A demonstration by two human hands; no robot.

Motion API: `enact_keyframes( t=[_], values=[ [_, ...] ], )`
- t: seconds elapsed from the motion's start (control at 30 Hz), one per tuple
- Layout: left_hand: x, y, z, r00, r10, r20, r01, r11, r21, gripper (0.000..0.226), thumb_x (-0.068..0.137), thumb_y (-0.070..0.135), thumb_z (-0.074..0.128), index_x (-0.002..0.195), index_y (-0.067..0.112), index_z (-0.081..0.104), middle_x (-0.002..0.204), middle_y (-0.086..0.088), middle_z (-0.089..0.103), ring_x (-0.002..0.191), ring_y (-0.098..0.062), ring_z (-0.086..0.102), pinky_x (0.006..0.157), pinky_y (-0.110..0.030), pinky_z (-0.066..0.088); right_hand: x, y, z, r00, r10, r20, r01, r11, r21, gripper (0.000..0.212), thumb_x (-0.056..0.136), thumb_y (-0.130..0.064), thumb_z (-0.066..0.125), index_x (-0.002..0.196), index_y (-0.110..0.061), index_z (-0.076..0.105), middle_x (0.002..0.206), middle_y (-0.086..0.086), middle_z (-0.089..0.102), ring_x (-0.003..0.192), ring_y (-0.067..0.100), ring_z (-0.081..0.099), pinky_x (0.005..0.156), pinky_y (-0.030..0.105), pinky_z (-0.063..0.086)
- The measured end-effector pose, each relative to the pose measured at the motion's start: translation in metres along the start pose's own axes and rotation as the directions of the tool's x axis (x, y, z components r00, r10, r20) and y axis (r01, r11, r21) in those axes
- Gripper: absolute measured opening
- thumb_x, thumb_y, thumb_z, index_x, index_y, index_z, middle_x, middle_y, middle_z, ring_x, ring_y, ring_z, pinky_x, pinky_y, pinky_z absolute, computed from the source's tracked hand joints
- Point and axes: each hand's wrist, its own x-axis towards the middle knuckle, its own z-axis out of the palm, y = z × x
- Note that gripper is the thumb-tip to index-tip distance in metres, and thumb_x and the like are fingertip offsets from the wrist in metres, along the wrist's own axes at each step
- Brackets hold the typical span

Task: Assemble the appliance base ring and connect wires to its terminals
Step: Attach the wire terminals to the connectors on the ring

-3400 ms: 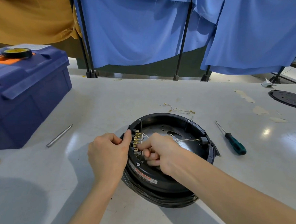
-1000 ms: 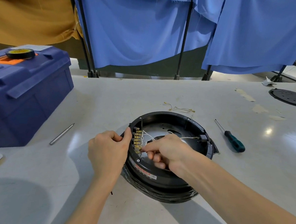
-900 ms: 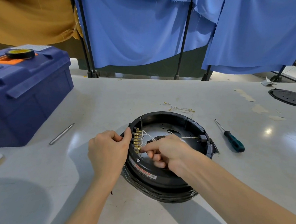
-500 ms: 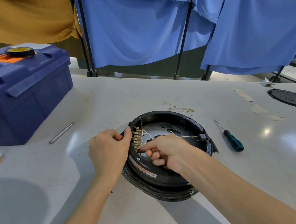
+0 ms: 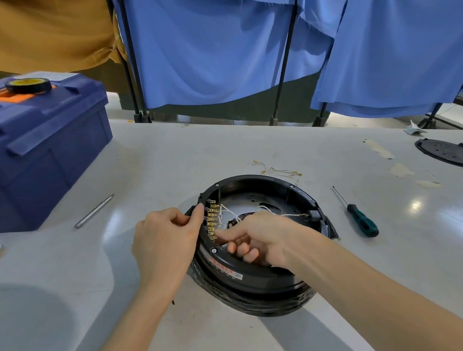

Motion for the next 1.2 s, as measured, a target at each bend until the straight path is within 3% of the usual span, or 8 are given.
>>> enact_keyframes(
  t=[0.17,0.33,0.53,0.63,0.8,0.97,1.07,1.2],
  values=[
    [-0.016,-0.006,-0.010,1.000,-0.023,-0.015,0.022,0.996,-0.086,0.041,0.074,0.052,0.073,0.047,0.023,0.062,0.044,0.009,0.058,0.055,-0.021,0.058,0.056,-0.032,0.046,0.004,0.002,0.002,0.994,-0.074,-0.079,0.075,0.997,0.011,0.019,0.089,-0.010,0.067,0.073,-0.006,0.059,0.057,0.004,0.055,0.032,0.005,0.039,0.029,0.014,0.030],
    [-0.024,-0.011,-0.009,0.998,0.064,-0.020,-0.066,0.990,-0.121,0.055,0.081,0.037,0.072,0.038,0.020,0.042,0.037,0.006,0.043,0.040,-0.013,0.035,0.051,-0.029,0.030,0.008,0.000,0.005,0.986,-0.103,-0.127,0.107,0.994,0.024,0.018,0.087,0.002,0.065,0.070,0.000,0.058,0.058,0.010,0.055,0.030,0.007,0.042,0.030,0.014,0.032],
    [-0.028,-0.007,-0.006,0.982,0.180,-0.050,-0.183,0.980,-0.072,0.056,0.079,0.021,0.076,0.046,0.029,0.032,0.040,0.009,0.034,0.042,-0.009,0.033,0.052,-0.028,0.031,0.013,-0.001,0.011,0.981,-0.082,-0.179,0.102,0.989,0.109,0.019,0.087,0.007,0.062,0.070,0.004,0.058,0.059,0.013,0.056,0.027,0.007,0.045,0.031,0.014,0.039],
    [-0.027,-0.006,-0.004,0.971,0.234,-0.051,-0.236,0.971,-0.049,0.054,0.081,0.018,0.073,0.049,0.027,0.030,0.042,0.010,0.030,0.043,-0.015,0.031,0.051,-0.029,0.031,0.014,-0.001,0.014,0.971,-0.102,-0.218,0.139,0.977,0.163,0.020,0.085,0.015,0.059,0.068,0.005,0.057,0.055,0.011,0.054,0.024,0.010,0.045,0.030,0.015,0.040],
    [-0.027,-0.004,-0.003,0.960,0.270,-0.069,-0.273,0.962,-0.028,0.041,0.078,0.025,0.061,0.049,0.019,0.032,0.042,0.010,0.027,0.045,-0.022,0.029,0.050,-0.029,0.030,0.016,0.001,0.016,0.960,-0.122,-0.254,0.164,0.975,0.152,0.015,0.082,0.019,0.053,0.082,0.007,0.060,0.061,0.014,0.058,0.025,0.013,0.046,0.033,0.015,0.041],
    [-0.025,-0.008,-0.008,0.958,0.282,-0.045,-0.282,0.959,0.000,0.047,0.081,0.024,0.068,0.048,0.017,0.035,0.042,0.010,0.029,0.044,-0.022,0.031,0.050,-0.029,0.031,0.011,-0.005,0.008,0.987,-0.089,-0.133,0.101,0.991,0.088,0.004,0.085,0.008,0.063,0.082,0.006,0.061,0.066,0.017,0.059,0.030,0.014,0.053,0.034,0.017,0.044],
    [-0.020,-0.009,-0.009,0.970,0.242,-0.027,-0.242,0.970,0.010,0.055,0.079,0.018,0.074,0.045,0.023,0.032,0.038,0.009,0.028,0.044,-0.020,0.031,0.051,-0.027,0.029,0.005,-0.005,-0.002,0.978,-0.174,-0.117,0.165,0.983,-0.082,0.022,0.094,-0.010,0.061,0.081,0.007,0.062,0.057,0.015,0.062,0.033,0.013,0.054,0.035,0.019,0.046],
    [-0.004,-0.003,-0.009,0.994,0.104,0.030,-0.108,0.977,0.185,0.052,0.079,0.039,0.063,0.040,0.013,0.040,0.038,0.001,0.041,0.051,-0.025,0.047,0.048,-0.027,0.035,-0.010,-0.005,-0.022,0.942,-0.302,-0.145,0.271,0.942,-0.199,0.027,0.096,-0.016,0.058,0.088,0.009,0.066,0.059,0.014,0.066,0.038,0.015,0.053,0.038,0.019,0.043]
  ],
)
